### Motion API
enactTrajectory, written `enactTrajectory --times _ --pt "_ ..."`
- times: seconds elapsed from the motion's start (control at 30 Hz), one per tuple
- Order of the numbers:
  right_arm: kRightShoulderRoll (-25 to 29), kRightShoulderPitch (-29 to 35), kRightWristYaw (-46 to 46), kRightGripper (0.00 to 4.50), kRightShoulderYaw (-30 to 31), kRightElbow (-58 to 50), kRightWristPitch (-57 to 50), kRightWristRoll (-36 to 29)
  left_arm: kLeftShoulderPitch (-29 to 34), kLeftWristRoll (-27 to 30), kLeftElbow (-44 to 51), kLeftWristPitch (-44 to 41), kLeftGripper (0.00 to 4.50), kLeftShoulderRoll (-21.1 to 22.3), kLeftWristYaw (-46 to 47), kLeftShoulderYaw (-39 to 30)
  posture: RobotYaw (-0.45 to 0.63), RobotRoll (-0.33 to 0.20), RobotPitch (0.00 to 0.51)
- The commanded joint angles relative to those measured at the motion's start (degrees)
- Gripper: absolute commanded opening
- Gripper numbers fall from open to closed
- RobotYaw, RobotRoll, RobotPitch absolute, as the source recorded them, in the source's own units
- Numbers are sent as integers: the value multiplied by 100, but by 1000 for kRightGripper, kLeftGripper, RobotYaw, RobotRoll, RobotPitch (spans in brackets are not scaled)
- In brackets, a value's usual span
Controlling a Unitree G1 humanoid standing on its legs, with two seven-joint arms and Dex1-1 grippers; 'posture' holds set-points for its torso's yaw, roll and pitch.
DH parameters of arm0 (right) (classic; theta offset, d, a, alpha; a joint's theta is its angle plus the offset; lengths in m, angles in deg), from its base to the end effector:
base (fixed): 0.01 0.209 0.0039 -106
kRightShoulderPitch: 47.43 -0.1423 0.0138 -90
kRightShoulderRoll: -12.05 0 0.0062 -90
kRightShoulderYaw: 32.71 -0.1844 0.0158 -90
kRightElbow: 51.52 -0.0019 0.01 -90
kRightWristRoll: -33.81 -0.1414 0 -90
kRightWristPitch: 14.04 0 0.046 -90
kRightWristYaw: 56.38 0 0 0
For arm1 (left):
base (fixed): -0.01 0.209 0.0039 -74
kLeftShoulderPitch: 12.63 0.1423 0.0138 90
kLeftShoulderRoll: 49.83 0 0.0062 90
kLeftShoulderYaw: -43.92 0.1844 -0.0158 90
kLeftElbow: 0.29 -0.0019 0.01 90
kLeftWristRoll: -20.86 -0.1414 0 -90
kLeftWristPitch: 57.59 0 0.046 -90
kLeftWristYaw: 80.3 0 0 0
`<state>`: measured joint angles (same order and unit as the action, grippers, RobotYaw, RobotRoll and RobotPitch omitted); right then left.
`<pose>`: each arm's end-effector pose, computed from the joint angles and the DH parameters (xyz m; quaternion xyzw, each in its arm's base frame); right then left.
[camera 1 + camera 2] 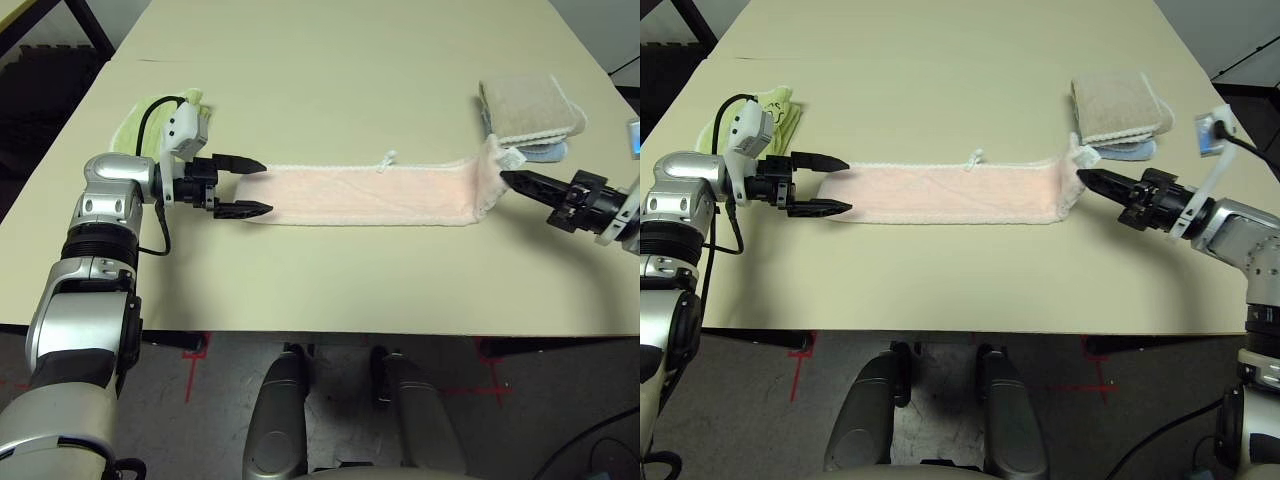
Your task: Fold the towel and set it aside.
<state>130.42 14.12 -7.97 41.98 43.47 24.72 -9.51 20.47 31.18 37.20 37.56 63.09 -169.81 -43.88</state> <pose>0.2616 -0.2975 0.1966 0.1079 0.1138 0.3710 0.9153 0.3422 0.2859 0.2169 0.2091 0.0512 -0.5880 0.7797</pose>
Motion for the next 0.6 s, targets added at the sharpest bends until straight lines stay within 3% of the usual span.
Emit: enactTrajectory --times 0.03,0.6 --pt "-119 -62 -124 34 408 -373 14 249 -78 -70 -61 20 4500 -23 -19 -2 41 0 210" --pt "-1059 -816 -901 34 1636 -1047 -837 613 -36 -83 38 -75 4500 -6 -54 2 62 0 215"
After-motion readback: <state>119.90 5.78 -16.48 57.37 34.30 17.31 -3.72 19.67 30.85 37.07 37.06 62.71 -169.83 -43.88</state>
